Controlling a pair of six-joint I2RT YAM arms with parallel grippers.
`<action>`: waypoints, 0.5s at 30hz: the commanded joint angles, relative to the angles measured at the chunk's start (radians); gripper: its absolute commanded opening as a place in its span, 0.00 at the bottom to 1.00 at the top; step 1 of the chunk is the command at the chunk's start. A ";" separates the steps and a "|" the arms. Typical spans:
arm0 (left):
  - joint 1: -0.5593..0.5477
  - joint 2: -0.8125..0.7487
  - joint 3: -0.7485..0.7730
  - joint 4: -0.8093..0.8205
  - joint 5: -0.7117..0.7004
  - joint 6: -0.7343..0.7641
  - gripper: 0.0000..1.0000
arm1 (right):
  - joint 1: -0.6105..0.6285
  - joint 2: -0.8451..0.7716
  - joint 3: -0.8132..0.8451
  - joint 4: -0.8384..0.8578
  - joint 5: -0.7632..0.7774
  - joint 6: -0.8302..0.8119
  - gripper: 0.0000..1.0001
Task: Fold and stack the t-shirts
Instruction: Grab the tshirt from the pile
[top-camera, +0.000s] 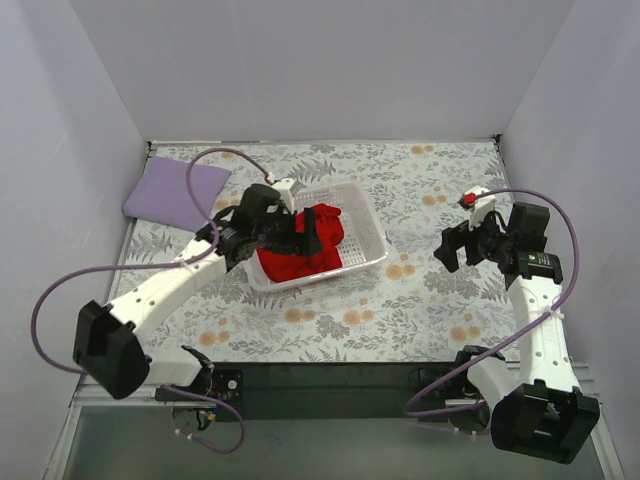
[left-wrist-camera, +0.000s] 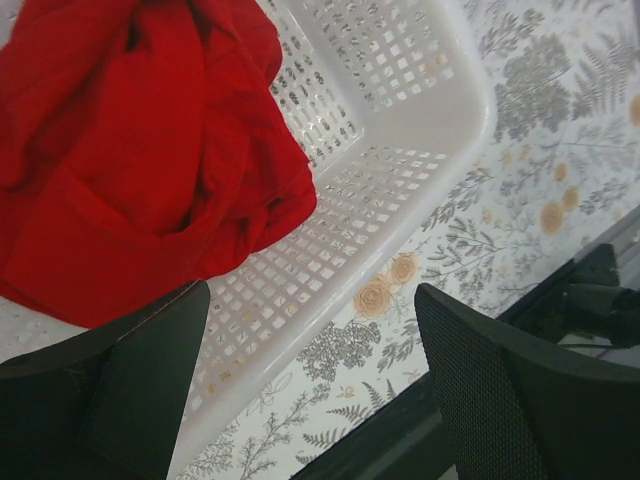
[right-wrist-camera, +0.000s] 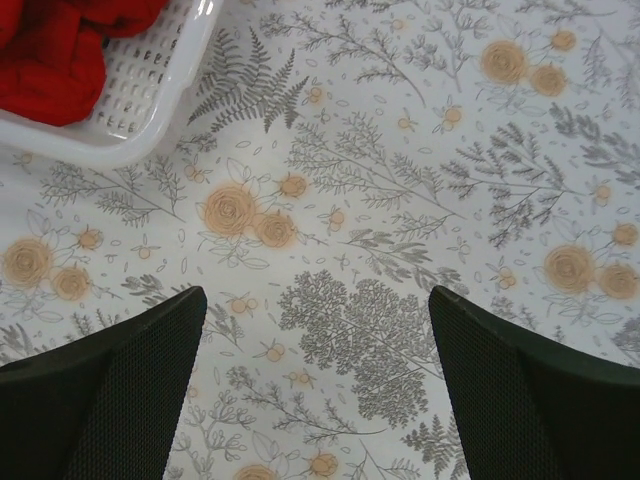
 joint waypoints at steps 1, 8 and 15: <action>-0.082 0.138 0.107 -0.061 -0.191 0.031 0.83 | -0.068 -0.007 -0.040 0.024 -0.176 -0.011 0.98; -0.136 0.526 0.347 -0.139 -0.465 0.059 0.76 | -0.124 -0.062 -0.115 0.045 -0.250 -0.023 0.98; -0.188 0.585 0.467 -0.096 -0.515 0.139 0.00 | -0.139 -0.127 -0.164 0.051 -0.282 -0.036 0.98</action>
